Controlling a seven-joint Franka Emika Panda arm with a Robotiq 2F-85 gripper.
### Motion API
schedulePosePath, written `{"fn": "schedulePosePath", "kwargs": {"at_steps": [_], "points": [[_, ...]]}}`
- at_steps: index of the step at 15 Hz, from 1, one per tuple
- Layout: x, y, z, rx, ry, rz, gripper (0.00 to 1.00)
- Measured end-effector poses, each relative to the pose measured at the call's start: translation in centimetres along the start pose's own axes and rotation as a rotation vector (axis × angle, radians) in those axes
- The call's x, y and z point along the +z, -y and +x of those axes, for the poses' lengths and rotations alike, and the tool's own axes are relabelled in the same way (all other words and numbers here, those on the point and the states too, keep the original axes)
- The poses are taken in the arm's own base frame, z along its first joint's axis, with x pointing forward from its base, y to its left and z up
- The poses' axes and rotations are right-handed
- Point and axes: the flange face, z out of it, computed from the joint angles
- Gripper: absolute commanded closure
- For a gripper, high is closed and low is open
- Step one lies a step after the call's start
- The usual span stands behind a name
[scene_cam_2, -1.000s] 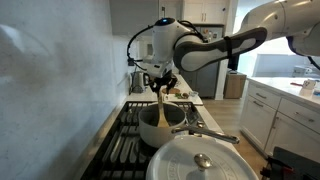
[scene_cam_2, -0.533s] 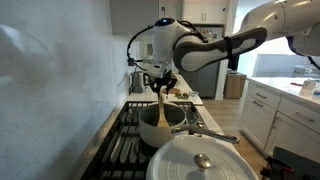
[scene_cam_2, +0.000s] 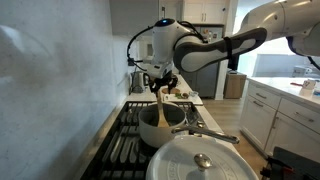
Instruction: Remove the wooden spatula from the chopping board, place the spatula in the open grey pot on the right side of the stove, stir the contents of the pot with the spatula, remove the spatula from the pot and put it on the chopping board
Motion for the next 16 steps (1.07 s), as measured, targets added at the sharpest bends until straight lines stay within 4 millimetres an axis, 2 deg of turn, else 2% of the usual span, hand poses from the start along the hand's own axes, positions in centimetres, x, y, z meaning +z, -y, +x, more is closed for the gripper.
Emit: {"fn": "schedulePosePath", "kwargs": {"at_steps": [5,9,10,12,16], "points": [[-0.01,-0.02,0.03,-0.001,0.0,0.0,0.98],[0.0,-0.03,0.04,-0.001,0.0,0.0,1.0],[0.0,-0.03,0.04,-0.001,0.0,0.0,0.74],[0.0,-0.03,0.04,-0.001,0.0,0.0,0.66],[-0.01,-0.02,0.03,0.0,0.0,0.0,0.35]]}}
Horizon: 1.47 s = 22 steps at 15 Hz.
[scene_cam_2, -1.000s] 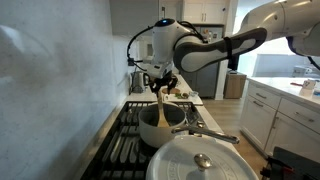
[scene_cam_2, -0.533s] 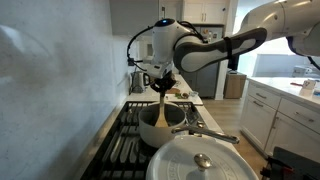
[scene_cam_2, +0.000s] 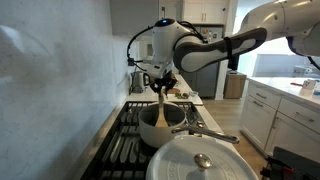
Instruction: Remove the wooden spatula from the chopping board, place the spatula in the open grey pot on the right side of the stove, stir the contents of the pot with the spatula, remove the spatula from the pot and put it on the chopping board
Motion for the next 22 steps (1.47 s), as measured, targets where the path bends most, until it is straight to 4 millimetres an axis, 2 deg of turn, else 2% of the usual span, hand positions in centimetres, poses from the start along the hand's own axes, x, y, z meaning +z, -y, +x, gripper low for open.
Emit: {"fn": "schedulePosePath", "kwargs": {"at_steps": [4,5,14,22], "points": [[0.0,0.0,0.0,0.0,0.0,0.0,0.05],[0.1,0.0,0.0,0.0,-0.001,0.001,0.01],[0.8,-0.3,0.3,-0.004,-0.006,0.003,0.0],[0.9,-1.5,0.6,-0.013,0.012,-0.049,0.0]]}}
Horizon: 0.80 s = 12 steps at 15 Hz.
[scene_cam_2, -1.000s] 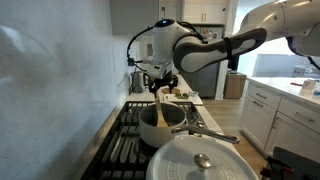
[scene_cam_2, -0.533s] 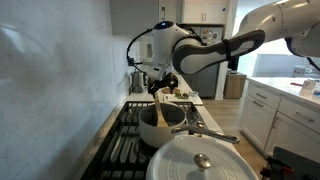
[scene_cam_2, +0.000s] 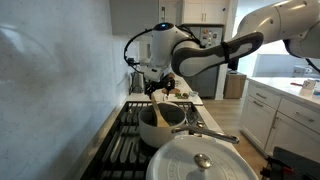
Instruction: Remove the wooden spatula from the chopping board, place the spatula in the open grey pot on the right side of the stove, stir the contents of the pot with the spatula, remove the spatula from the pot and put it on the chopping board
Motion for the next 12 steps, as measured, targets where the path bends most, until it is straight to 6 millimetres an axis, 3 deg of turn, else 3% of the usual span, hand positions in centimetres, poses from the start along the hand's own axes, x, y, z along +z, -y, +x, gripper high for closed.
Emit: {"fn": "schedulePosePath", "kwargs": {"at_steps": [12], "points": [[1.1,-1.3,0.3,-0.008,0.003,-0.025,0.0]]}}
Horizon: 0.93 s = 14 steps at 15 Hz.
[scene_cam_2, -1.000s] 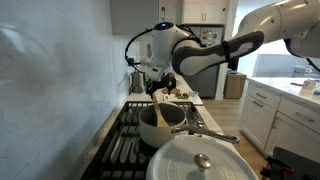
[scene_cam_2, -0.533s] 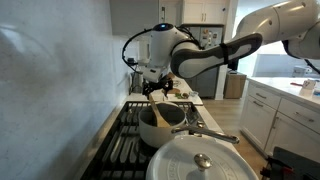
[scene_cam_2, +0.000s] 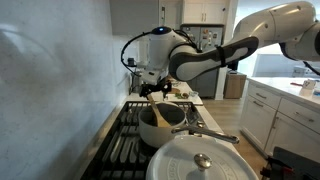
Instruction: Remove the wooden spatula from the chopping board, place the spatula in the open grey pot on the right side of the stove, stir the contents of the pot with the spatula, remove the spatula from the pot and put it on the chopping board
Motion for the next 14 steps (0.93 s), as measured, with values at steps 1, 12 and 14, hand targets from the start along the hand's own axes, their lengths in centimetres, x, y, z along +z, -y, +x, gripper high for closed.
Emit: {"fn": "schedulePosePath", "kwargs": {"at_steps": [1,12,14], "points": [[0.4,0.0,0.0,-0.001,-0.003,0.005,0.0],[2.4,-0.6,0.2,-0.002,-0.014,0.018,0.0],[1.6,-1.0,0.0,-0.001,-0.005,0.003,0.0]]}}
